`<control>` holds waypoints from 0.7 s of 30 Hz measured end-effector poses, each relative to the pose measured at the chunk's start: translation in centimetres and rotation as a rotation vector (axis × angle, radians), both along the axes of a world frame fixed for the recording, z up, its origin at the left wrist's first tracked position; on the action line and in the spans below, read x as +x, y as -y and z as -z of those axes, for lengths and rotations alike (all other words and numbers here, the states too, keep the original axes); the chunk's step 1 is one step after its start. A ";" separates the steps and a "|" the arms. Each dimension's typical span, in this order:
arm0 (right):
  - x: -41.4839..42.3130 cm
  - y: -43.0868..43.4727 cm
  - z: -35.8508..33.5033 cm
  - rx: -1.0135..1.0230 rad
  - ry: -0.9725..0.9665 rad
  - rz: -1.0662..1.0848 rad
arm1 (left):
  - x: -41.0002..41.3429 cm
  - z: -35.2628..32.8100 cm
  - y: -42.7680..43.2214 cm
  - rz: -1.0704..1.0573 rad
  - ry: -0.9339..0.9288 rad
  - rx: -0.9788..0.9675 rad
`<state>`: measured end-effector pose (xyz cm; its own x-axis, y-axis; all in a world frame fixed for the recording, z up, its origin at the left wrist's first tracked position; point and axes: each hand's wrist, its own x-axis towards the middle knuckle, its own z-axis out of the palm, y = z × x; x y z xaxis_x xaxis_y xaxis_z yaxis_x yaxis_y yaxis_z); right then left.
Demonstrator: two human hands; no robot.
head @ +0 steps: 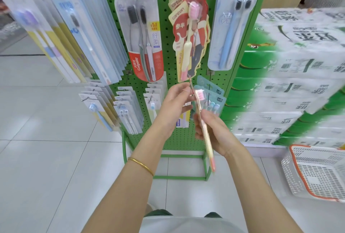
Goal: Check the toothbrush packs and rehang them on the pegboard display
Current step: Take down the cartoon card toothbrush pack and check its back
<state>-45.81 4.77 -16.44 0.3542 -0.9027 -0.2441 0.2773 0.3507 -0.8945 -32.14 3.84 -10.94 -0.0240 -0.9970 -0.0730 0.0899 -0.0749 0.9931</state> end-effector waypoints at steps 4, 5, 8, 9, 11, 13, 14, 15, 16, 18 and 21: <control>0.1 0.3 -3.2 -0.279 -0.128 0.224 | -0.2 -2.3 -0.7 -0.041 0.031 -0.129; 0.2 0.6 -4.2 -0.352 -0.177 0.287 | -0.3 -3.0 -1.0 -0.052 0.032 -0.178; 0.4 1.2 -7.1 -0.522 -0.269 0.423 | -0.5 -5.2 -1.2 -0.109 0.038 -0.344; 0.6 1.4 -8.1 -0.562 -0.278 0.459 | -0.5 -6.0 -1.2 -0.129 0.023 -0.390; 0.8 2.0 -10.0 -0.618 -0.299 0.527 | -0.3 -7.4 -0.8 -0.171 0.013 -0.471; 1.1 2.5 -11.5 -0.655 -0.333 0.564 | -0.1 -8.8 -0.4 -0.206 0.035 -0.531; 1.3 2.8 -12.1 -0.666 -0.345 0.581 | -0.1 -9.3 -0.1 -0.219 0.042 -0.554; 1.4 3.1 -12.6 -0.675 -0.354 0.600 | 0.0 -9.8 0.2 -0.225 0.045 -0.566; 1.6 3.3 -13.0 -0.680 -0.364 0.620 | 0.1 -10.1 0.6 -0.235 0.056 -0.574; 2.0 4.0 -13.7 -0.682 -0.398 0.638 | 0.3 -10.5 1.4 -0.274 0.109 -0.584; 2.6 4.9 -14.2 -0.667 -0.453 0.628 | 0.1 -10.6 2.1 -0.317 0.164 -0.605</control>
<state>-43.26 -0.13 -2.27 -0.2307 -0.8947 0.3825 -0.1734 -0.3490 -0.9210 -32.02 1.71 -0.29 0.2384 -0.8206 0.5194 -0.1386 0.5006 0.8545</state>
